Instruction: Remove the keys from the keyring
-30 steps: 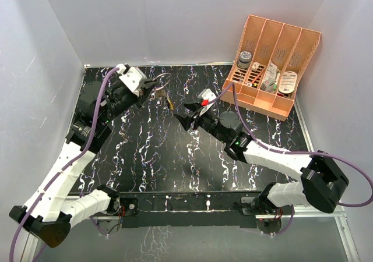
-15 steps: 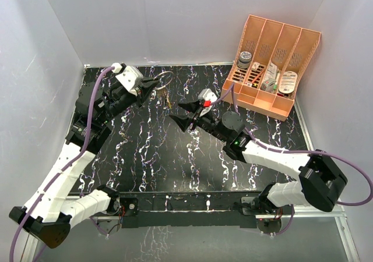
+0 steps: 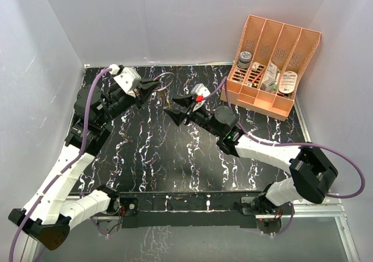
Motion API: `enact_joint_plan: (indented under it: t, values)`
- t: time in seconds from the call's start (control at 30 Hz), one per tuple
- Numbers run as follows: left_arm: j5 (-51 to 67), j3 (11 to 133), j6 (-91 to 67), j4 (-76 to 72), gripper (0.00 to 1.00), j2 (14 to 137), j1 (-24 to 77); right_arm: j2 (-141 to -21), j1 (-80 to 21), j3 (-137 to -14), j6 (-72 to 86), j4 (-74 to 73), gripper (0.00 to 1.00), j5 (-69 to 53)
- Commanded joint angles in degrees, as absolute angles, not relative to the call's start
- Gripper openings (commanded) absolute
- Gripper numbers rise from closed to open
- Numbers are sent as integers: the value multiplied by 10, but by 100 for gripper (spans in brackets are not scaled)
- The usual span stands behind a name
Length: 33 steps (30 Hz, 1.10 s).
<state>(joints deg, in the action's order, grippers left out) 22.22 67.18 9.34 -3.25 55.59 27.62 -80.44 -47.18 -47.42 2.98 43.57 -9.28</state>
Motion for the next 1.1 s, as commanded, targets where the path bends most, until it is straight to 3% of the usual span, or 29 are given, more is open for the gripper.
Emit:
enact_joint_plan:
  t: [0.0, 0.6, 0.83, 1.07]
  values:
    - [235, 669, 83, -64, 0, 537, 279, -802, -475, -510, 8, 467, 52, -80]
    - [234, 659, 76, -72, 0, 532, 279, -769, -475, -504, -20, 452, 50, -60]
    - [231, 655, 73, -82, 0, 527, 279, -770, -475, -506, -2, 445, 35, -78]
    - [237, 651, 67, -90, 0, 526, 279, -776, -475, -510, 0, 442, 34, -71]
